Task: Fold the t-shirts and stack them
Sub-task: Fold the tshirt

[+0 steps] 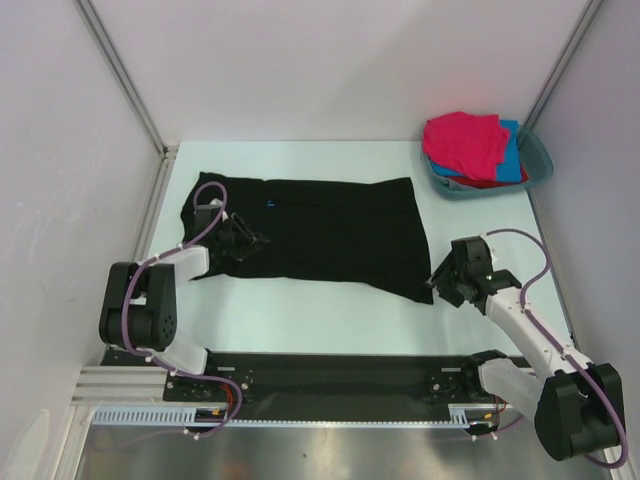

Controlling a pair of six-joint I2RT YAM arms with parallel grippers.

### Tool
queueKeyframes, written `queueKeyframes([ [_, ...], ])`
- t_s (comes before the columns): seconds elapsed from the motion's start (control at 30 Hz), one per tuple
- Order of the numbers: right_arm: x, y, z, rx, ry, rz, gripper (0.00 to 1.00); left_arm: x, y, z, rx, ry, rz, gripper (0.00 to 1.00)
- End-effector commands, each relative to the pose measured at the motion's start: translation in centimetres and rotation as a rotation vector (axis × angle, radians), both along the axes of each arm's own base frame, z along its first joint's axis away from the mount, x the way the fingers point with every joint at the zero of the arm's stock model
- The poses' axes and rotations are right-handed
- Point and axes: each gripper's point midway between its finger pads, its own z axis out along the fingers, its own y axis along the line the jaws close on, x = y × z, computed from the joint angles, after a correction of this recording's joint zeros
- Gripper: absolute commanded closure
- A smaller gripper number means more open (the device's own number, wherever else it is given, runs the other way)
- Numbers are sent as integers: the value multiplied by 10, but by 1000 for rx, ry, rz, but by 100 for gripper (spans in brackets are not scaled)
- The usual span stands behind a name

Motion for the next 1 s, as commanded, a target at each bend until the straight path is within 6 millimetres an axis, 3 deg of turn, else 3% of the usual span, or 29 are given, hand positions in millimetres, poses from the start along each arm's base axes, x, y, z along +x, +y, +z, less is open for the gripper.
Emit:
queueKeyframes([
  [0.0, -9, -14, -18, -51, 36, -53, 48, 10, -4, 8, 9, -57, -31, 57],
  [0.13, -15, -13, -34, -39, 61, -59, 48, 8, -4, 8, 8, -53, -30, 58],
  [0.4, -1, -10, -37, -28, 19, -55, 49, 10, -3, 12, 11, -58, -28, 58],
  [0.67, -1, -4, -56, 1, 52, -48, 51, 9, -2, 13, 21, -55, -27, 58],
  [0.93, -2, 0, -59, 28, 50, -40, 80, 9, 0, 13, 29, -52, -20, 59],
  [0.97, -2, 1, -57, 30, 46, -37, 87, 10, 0, 13, 28, -51, -21, 59],
])
